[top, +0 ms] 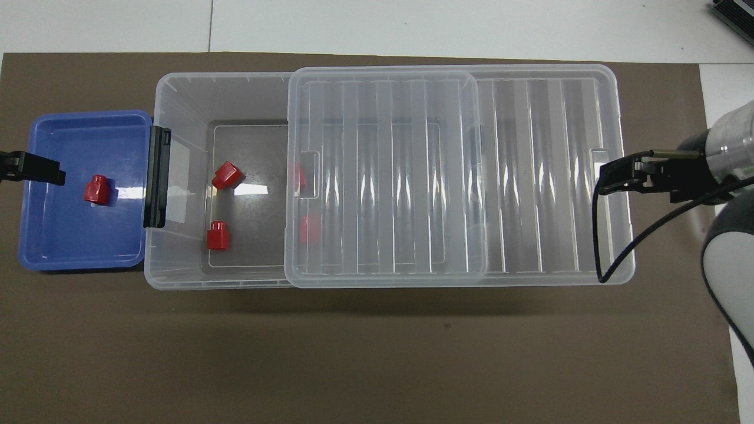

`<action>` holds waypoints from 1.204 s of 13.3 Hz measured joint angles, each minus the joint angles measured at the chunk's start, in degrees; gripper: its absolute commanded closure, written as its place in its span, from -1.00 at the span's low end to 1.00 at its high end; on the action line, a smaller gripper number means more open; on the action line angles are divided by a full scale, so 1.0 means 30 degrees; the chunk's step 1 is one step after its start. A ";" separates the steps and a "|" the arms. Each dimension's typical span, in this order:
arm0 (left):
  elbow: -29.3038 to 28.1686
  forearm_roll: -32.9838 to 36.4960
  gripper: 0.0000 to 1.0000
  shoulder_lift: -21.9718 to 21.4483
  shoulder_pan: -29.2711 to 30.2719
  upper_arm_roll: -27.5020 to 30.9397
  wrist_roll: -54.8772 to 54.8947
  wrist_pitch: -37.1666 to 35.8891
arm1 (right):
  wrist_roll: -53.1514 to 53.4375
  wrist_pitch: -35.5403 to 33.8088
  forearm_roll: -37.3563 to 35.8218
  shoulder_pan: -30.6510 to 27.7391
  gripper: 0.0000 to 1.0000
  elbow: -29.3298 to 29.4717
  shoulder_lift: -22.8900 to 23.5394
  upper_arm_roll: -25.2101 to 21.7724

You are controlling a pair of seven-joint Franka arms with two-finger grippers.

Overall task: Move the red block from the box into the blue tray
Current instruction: 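Draw the left gripper back from the red block in the tray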

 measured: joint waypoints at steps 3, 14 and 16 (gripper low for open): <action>-0.0231 0.0008 -1.00 -0.2194 -0.1185 -0.0277 -0.0483 -0.1758 | 0.0000 0.0000 0.0000 0.0000 -1.00 0.0000 0.0000 0.0000; -0.0457 0.0009 -1.00 -0.1906 -0.4175 0.1809 -0.0489 -0.2949 | 0.0000 -0.0050 0.0000 -0.0025 -1.00 -0.0012 0.0000 -0.0008; -0.0481 0.0009 -1.00 -0.1712 -0.4226 0.1909 -0.0486 -0.2857 | 0.0000 -0.0052 0.0000 -0.0028 -1.00 -0.0013 0.0000 -0.0008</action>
